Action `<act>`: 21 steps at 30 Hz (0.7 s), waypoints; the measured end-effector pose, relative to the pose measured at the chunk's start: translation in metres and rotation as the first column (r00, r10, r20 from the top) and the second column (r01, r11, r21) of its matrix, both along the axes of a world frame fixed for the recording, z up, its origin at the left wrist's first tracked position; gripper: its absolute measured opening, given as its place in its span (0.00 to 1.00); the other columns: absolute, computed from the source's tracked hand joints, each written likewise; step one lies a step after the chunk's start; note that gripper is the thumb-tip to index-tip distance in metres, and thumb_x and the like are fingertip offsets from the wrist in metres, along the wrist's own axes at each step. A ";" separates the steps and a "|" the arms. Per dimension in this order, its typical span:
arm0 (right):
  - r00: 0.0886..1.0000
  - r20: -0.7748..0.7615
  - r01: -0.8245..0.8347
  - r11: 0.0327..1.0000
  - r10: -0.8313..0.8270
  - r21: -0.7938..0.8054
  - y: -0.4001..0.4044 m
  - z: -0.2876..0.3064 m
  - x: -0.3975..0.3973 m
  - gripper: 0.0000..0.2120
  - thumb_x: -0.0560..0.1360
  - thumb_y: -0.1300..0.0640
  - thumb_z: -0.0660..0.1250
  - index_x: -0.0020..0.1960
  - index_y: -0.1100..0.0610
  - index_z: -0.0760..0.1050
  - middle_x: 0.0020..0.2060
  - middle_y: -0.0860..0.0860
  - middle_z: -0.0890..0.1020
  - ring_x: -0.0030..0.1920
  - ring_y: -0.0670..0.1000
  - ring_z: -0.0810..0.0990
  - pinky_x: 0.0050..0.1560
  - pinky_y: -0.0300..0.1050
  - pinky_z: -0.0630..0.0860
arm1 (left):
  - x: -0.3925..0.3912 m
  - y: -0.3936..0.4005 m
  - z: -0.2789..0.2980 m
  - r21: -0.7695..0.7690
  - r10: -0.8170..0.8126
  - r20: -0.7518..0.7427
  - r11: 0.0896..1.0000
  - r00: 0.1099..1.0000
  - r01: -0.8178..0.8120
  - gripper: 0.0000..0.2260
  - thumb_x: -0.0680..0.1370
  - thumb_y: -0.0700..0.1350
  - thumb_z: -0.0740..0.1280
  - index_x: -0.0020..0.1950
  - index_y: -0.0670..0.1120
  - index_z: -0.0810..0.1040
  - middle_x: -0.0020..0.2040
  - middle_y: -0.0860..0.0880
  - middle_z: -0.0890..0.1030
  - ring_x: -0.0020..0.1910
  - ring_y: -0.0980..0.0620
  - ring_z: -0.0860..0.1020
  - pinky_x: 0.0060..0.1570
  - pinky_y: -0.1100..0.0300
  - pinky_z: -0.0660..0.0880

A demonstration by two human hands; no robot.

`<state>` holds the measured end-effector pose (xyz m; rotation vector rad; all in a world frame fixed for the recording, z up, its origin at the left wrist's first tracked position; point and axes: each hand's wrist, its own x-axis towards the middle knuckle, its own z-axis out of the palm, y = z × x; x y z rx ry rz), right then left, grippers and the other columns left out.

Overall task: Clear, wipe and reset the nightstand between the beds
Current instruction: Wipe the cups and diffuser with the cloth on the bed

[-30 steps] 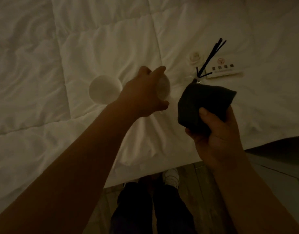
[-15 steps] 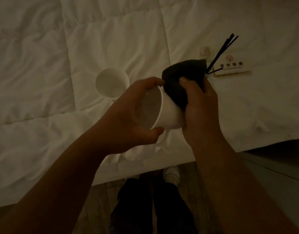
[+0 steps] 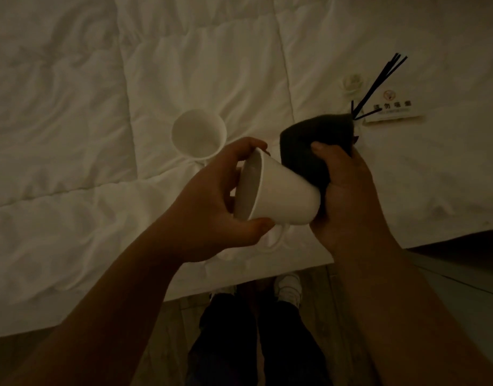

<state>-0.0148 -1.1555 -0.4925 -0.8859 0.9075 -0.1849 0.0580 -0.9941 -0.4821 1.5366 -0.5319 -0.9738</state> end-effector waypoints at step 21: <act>0.986 0.076 -0.031 0.621 0.146 -0.783 0.046 -0.007 -0.011 0.21 0.68 0.45 0.73 0.57 0.37 0.68 0.54 0.42 0.75 0.56 0.41 0.76 0.54 0.35 0.74 | -0.033 -0.043 -0.017 0.083 0.255 -0.960 0.652 0.115 -0.753 0.25 0.75 0.56 0.65 0.65 0.40 0.77 0.62 0.40 0.79 0.61 0.41 0.77 0.60 0.49 0.75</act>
